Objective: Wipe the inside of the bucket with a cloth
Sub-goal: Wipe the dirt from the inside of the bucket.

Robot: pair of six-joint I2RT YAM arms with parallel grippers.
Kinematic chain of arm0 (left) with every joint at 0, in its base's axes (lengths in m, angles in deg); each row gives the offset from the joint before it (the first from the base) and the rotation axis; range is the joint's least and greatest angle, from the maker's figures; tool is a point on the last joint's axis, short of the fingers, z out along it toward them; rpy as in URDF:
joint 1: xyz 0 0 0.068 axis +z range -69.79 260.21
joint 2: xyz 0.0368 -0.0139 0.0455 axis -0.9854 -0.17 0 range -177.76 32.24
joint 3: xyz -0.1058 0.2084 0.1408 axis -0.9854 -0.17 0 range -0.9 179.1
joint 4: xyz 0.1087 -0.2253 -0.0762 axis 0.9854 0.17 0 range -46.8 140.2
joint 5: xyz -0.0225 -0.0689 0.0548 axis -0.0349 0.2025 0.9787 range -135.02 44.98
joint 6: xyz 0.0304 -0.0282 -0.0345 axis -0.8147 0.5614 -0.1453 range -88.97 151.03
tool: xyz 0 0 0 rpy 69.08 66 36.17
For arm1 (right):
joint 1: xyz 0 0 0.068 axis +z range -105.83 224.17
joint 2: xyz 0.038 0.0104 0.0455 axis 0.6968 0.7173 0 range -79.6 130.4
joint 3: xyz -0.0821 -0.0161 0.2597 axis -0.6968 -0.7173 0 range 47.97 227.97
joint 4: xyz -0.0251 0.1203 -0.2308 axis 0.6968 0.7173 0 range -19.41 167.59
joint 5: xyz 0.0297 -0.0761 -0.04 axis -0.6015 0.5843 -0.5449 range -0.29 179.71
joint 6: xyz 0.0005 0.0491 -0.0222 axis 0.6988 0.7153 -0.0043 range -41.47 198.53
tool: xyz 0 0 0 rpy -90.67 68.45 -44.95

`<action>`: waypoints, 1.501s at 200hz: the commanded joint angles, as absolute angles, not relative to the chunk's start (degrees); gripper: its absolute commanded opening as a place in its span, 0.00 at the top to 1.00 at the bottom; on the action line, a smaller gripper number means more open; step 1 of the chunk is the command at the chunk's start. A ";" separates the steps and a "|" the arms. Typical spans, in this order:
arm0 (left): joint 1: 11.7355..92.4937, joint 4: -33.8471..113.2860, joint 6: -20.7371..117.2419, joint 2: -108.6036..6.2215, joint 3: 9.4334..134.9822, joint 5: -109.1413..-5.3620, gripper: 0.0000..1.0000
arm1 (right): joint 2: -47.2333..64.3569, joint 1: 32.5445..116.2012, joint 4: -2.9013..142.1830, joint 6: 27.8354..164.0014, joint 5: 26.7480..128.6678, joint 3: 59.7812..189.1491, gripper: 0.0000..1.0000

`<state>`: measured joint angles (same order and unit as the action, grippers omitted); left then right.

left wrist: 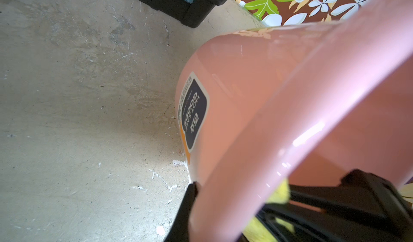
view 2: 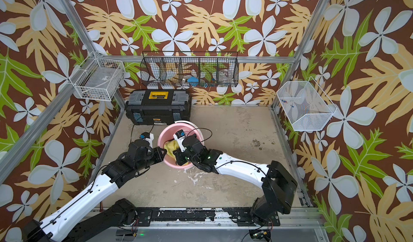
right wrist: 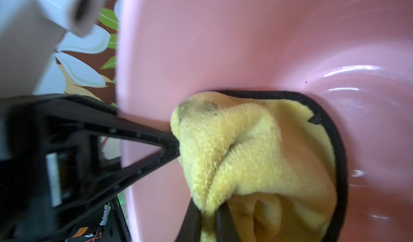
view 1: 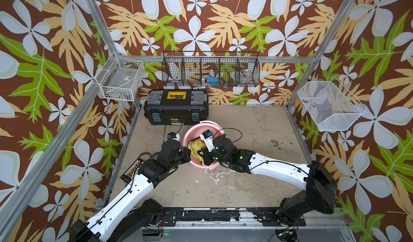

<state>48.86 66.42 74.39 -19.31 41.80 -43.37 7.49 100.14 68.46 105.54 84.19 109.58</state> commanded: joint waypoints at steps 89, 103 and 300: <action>48.77 60.97 77.68 -19.75 41.48 -46.06 1.00 | 5.25 100.20 72.06 102.95 104.69 111.85 1.00; 48.75 60.73 78.73 -19.85 41.63 -47.51 1.00 | 6.62 100.33 69.32 104.46 104.88 111.78 1.00; 48.57 61.22 86.40 -16.16 38.49 -60.28 1.00 | 12.92 102.44 44.95 100.96 120.49 115.25 1.00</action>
<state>48.82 61.31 86.87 -17.10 38.94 -56.64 13.13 102.45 50.17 103.86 111.73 112.44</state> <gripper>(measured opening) 0.150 0.098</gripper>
